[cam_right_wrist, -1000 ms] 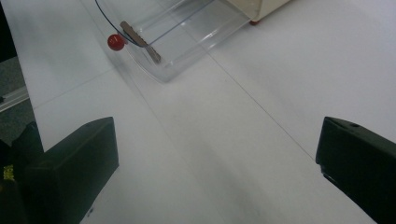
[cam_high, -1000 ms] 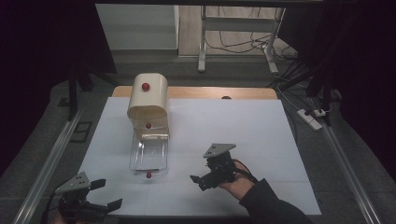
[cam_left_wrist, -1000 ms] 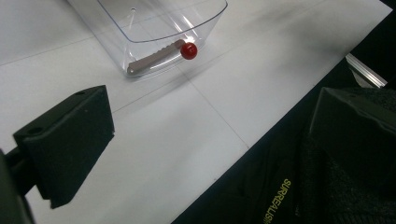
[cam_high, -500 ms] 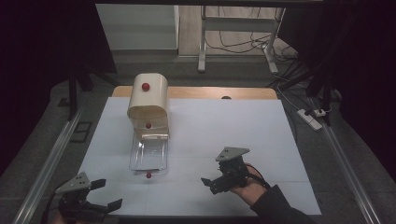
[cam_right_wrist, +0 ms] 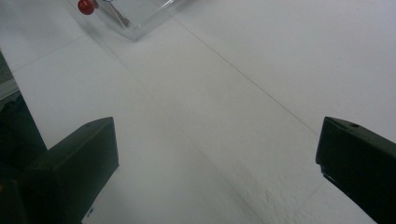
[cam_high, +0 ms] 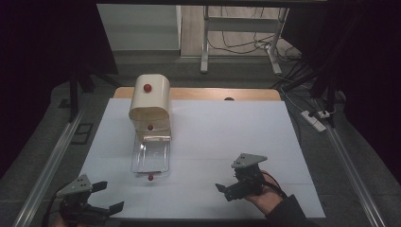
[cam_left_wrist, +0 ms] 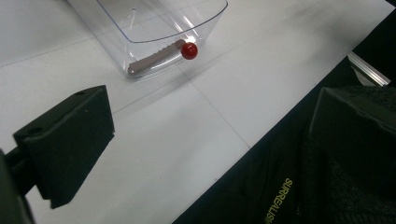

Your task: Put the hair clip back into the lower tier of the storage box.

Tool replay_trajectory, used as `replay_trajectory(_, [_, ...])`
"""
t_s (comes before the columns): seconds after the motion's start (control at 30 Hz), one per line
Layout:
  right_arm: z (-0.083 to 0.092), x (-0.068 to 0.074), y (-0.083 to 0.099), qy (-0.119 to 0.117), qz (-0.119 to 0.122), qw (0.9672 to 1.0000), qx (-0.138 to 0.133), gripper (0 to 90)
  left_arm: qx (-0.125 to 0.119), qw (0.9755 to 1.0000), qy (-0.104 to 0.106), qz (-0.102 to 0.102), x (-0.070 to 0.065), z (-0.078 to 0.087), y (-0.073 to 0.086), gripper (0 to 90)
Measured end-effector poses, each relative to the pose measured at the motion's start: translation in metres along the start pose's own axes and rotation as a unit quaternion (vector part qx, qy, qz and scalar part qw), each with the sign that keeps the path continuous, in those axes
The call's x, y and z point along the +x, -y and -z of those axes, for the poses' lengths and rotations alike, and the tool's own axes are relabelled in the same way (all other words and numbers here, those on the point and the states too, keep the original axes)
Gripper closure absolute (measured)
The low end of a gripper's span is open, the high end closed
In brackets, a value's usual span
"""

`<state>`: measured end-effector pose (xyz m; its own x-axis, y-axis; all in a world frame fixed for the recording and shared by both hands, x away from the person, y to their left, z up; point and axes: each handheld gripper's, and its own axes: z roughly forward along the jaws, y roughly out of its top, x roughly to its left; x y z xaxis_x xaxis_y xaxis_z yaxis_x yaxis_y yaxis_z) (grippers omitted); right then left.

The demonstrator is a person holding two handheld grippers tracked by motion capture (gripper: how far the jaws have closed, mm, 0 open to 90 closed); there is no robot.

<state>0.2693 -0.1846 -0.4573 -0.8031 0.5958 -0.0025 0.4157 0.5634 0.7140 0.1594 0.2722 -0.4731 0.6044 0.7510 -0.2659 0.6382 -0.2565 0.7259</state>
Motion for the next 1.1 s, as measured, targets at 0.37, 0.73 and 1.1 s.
replay_trajectory(0.37, [0.019, -0.010, 0.021, 0.023, -0.024, 0.9994, -0.003, 0.0, 0.001, 1.0000, -0.002, -0.005, -0.001, 0.000, 0.000, 0.1])
replay_trajectory(0.73, [0.042, -0.021, 0.044, 0.055, -0.057, 0.9968, -0.007, 0.0, 0.001, 1.0000, -0.004, -0.006, -0.001, 0.000, -0.001, 0.0])
replay_trajectory(1.1, [0.063, -0.028, 0.063, 0.071, -0.087, 0.9936, -0.012, 0.0, 0.002, 0.9999, -0.011, -0.010, -0.003, -0.001, -0.001, 0.0])
